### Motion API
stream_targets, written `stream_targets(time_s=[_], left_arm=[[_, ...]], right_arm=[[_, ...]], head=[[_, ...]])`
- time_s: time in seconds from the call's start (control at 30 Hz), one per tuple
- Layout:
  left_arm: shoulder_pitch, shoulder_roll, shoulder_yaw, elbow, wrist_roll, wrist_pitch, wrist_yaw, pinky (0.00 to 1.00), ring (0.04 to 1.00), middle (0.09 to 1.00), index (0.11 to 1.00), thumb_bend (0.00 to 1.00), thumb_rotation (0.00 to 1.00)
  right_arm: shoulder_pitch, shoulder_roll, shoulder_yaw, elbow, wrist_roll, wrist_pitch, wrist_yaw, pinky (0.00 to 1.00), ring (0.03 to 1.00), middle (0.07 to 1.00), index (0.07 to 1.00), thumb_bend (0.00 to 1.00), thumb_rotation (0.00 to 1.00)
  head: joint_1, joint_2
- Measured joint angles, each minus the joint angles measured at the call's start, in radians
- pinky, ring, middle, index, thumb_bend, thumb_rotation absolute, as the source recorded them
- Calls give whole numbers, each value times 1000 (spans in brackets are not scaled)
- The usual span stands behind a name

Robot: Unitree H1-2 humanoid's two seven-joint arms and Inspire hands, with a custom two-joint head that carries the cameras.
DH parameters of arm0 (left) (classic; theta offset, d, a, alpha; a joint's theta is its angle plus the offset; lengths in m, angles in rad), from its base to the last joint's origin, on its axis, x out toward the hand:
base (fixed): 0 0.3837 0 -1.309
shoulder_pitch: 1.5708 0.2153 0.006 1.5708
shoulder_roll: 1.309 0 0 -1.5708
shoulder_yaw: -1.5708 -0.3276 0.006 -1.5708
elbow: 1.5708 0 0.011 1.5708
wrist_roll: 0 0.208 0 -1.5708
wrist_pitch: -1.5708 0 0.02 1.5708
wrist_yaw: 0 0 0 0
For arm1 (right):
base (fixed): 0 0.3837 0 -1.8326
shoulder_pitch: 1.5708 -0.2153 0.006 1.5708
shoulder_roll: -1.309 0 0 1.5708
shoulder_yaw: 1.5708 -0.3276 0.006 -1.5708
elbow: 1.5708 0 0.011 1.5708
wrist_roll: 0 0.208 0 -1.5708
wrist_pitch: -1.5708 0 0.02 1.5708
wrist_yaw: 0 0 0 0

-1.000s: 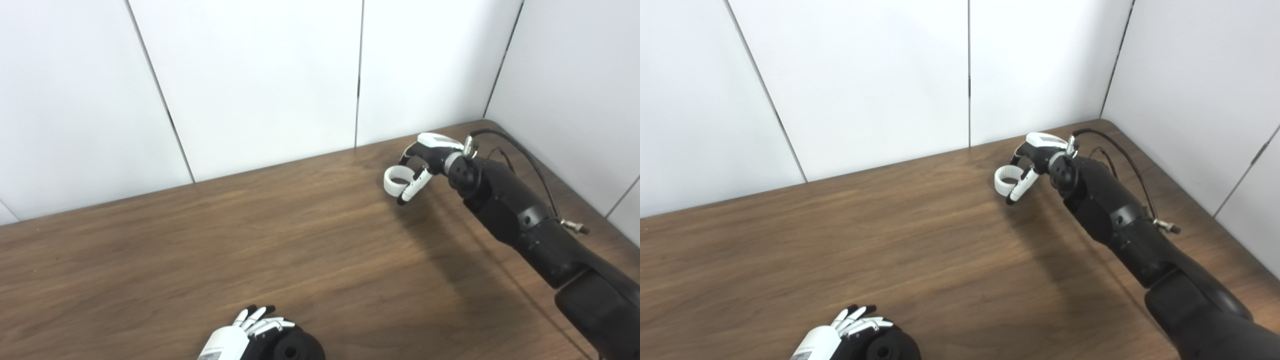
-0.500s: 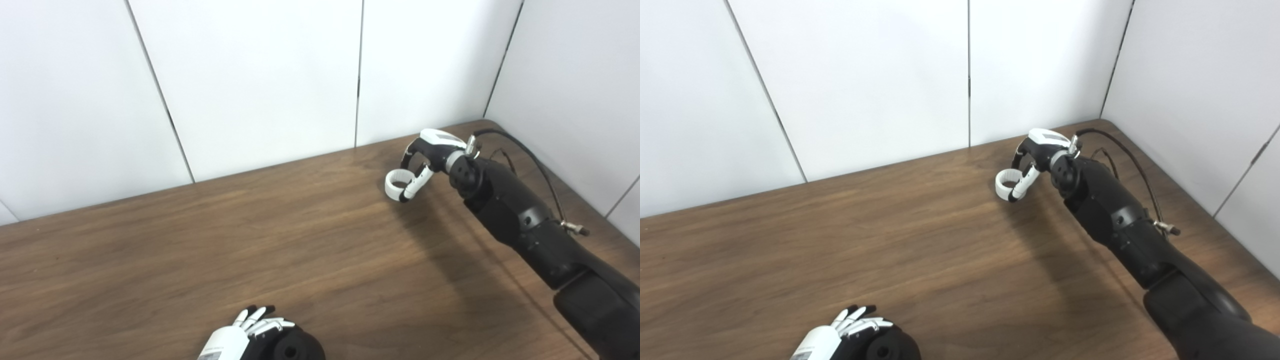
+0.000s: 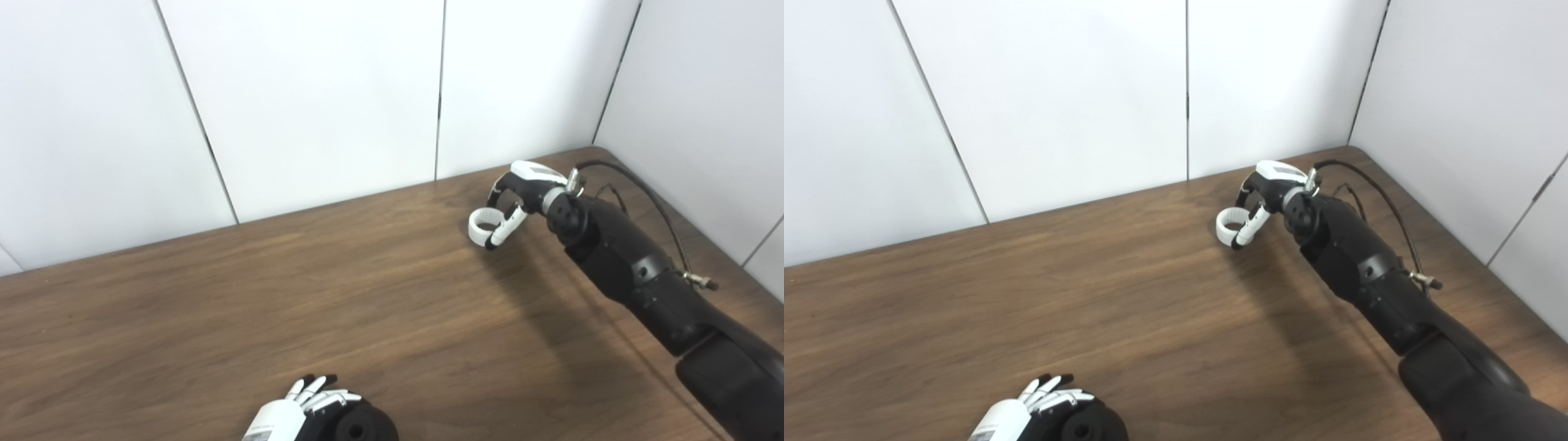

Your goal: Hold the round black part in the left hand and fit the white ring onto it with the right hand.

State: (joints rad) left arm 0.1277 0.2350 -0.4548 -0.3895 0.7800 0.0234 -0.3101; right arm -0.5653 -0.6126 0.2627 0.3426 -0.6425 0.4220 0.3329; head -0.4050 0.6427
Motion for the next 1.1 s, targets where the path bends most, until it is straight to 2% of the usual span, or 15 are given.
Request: stream_targets(time_s=[0.03,0.13,0.47,0.63,0.77,0.9,1.1], left_arm=[[0,0,0,0,0,0,0,1000,939,808,481,524,52],[0,0,0,0,0,1,-1,1000,941,808,481,524,52],[0,0,0,-1,0,1,-3,1000,936,805,481,524,51],[1,-2,0,-1,2,1,-3,1000,938,807,481,524,52],[1,-5,-1,-1,7,3,-3,1000,936,807,481,524,53],[0,-19,-3,-1,17,9,-7,1000,935,808,481,524,53],[0,-32,-5,0,37,12,-8,1000,938,810,480,524,54]], right_arm=[[0,0,-1,0,1,0,0,920,946,846,504,600,157],[2,0,-4,-1,5,-3,-1,908,917,819,486,533,140],[13,-3,1,-16,-1,-28,-20,910,902,802,484,525,138],[35,-15,1,-58,0,-33,-15,934,909,804,484,525,139],[63,-43,-1,-160,0,-36,19,934,902,802,484,525,139],[98,-69,-10,-321,5,-38,63,919,902,802,483,526,140],[155,-72,-41,-505,43,-33,143,918,899,804,482,526,140]], head=[[0,0],[-2,2],[2,9],[18,23],[43,37],[83,58],[107,78]])
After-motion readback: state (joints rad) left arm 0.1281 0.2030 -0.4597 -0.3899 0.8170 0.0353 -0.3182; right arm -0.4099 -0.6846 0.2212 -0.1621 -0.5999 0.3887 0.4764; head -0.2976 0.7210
